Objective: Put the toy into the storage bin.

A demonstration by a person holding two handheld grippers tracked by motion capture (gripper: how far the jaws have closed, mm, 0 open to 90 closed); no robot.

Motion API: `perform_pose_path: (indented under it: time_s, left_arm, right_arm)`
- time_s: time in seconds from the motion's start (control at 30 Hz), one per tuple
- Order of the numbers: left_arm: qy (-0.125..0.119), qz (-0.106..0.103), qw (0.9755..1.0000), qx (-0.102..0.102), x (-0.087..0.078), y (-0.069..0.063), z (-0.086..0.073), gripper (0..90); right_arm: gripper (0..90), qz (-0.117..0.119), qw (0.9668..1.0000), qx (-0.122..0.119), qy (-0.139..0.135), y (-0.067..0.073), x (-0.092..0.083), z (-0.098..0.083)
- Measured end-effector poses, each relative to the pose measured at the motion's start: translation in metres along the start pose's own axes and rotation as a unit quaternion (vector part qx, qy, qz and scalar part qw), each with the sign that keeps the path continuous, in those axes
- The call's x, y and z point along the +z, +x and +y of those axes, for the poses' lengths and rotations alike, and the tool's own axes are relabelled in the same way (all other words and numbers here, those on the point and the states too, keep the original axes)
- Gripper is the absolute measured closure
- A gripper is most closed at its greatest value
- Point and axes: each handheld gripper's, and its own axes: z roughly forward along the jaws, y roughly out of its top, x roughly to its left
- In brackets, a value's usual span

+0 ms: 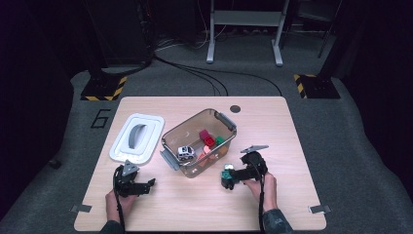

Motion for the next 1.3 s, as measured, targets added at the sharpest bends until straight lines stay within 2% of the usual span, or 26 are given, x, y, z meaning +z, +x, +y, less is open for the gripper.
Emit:
perform_pose_path:
  time_s: [0.07,0.1,0.3,0.63,0.67,0.83,0.87,0.9,1.03,1.13,1.3]
  left_arm:
    - [0.0,-0.001,1.0,-0.003,0.0,0.0,0.0,12.0]
    - [0.0,0.0,1.0,0.0,0.0,0.0,0.0,12.0]
    - [-0.004,0.001,1.0,-0.001,0.001,0.0,0.0,12.1]
    - [-0.005,0.001,1.0,-0.002,0.001,0.0,0.0,12.2]
    - [-0.004,0.001,1.0,-0.002,0.001,0.0,0.0,12.2]
    - [-0.005,0.002,1.0,-0.002,0.001,0.0,0.0,12.2]
    - [-0.005,0.002,1.0,-0.002,0.001,0.0,0.0,12.2]
    - [-0.005,0.002,1.0,-0.003,0.0,0.0,0.0,12.2]
    - [-0.005,0.002,1.0,-0.003,0.001,0.0,0.0,12.3]
    - [-0.005,0.002,1.0,-0.003,0.001,0.0,0.0,12.3]
    - [-0.004,0.002,1.0,-0.004,0.0,0.0,0.0,12.3]
  right_arm:
    - [15.8,0.0,0.9999,0.011,-0.005,0.001,0.005,-0.003]
    - [15.8,-0.001,1.0,0.006,-0.006,0.001,0.006,-0.004]
    - [19.7,-0.02,0.9997,0.014,0.006,0.002,0.013,-0.009]
    - [24.9,-0.039,0.9987,0.032,0.008,-0.017,0.002,-0.019]
    - [27.4,-0.039,0.9987,0.032,0.008,-0.019,0.0,-0.019]
    - [38.9,-0.033,0.9994,-0.003,0.006,-0.014,0.002,-0.016]
    - [43.6,-0.036,0.9992,-0.01,0.012,-0.012,0.003,-0.015]
    - [44.2,-0.035,0.9991,-0.015,0.016,-0.012,0.005,-0.014]
    - [57.4,-0.031,0.9991,-0.014,0.027,-0.01,0.009,-0.015]
    - [58.4,-0.033,0.9988,-0.019,0.029,-0.009,0.009,-0.015]
    - [58.8,-0.028,0.9994,-0.008,0.021,-0.012,0.007,-0.015]
